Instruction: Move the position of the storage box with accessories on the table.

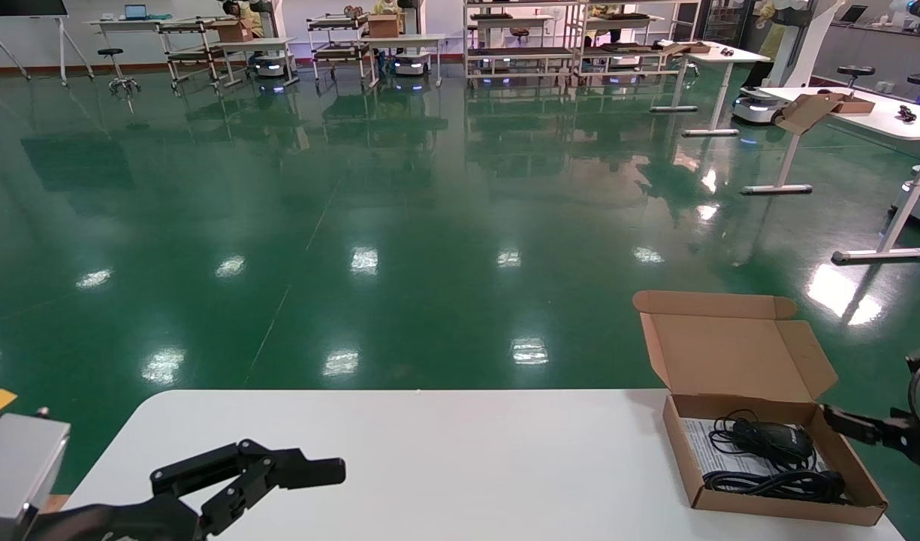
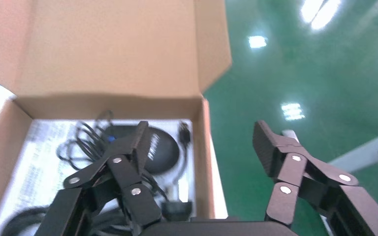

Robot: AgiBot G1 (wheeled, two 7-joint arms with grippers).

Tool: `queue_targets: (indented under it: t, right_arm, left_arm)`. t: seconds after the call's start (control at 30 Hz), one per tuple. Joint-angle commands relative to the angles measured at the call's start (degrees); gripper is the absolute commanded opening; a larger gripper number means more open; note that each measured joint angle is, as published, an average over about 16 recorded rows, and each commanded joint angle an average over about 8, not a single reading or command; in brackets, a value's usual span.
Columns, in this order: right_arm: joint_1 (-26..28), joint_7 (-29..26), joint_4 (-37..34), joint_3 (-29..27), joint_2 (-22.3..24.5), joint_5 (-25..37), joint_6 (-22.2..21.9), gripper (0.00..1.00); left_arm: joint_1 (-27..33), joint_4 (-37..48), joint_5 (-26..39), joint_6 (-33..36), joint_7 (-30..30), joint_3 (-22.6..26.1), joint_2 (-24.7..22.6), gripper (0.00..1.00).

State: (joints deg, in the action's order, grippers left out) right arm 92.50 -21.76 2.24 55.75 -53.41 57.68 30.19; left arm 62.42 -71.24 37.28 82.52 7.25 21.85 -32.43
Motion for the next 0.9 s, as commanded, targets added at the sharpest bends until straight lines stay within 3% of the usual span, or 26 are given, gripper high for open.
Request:
queue_targets:
  t: [0.03,0.4,0.77,0.9]
  right_arm:
    - [0.4,0.4,0.3,-0.3,0.1,-0.4,0.3,1.0]
    - [3.4,1.6,2.4,-3.4,1.1,-4.9,8.5,1.0]
    - [6.5,-0.6,4.9,-8.2,2.7,-12.2,24.4,1.0]
    - [6.8,-1.2,5.0,-9.2,2.8,-13.7,27.2,1.0]
  left_arm:
    - [0.0,0.0,0.0,0.0,0.0,0.0,0.0,1.0]
    - [0.0,0.0,0.0,0.0,0.0,0.0,0.0,1.0]
    - [0.0,0.0,0.0,0.0,0.0,0.0,0.0,1.0]
    - [0.0,0.0,0.0,0.0,0.0,0.0,0.0,1.0]
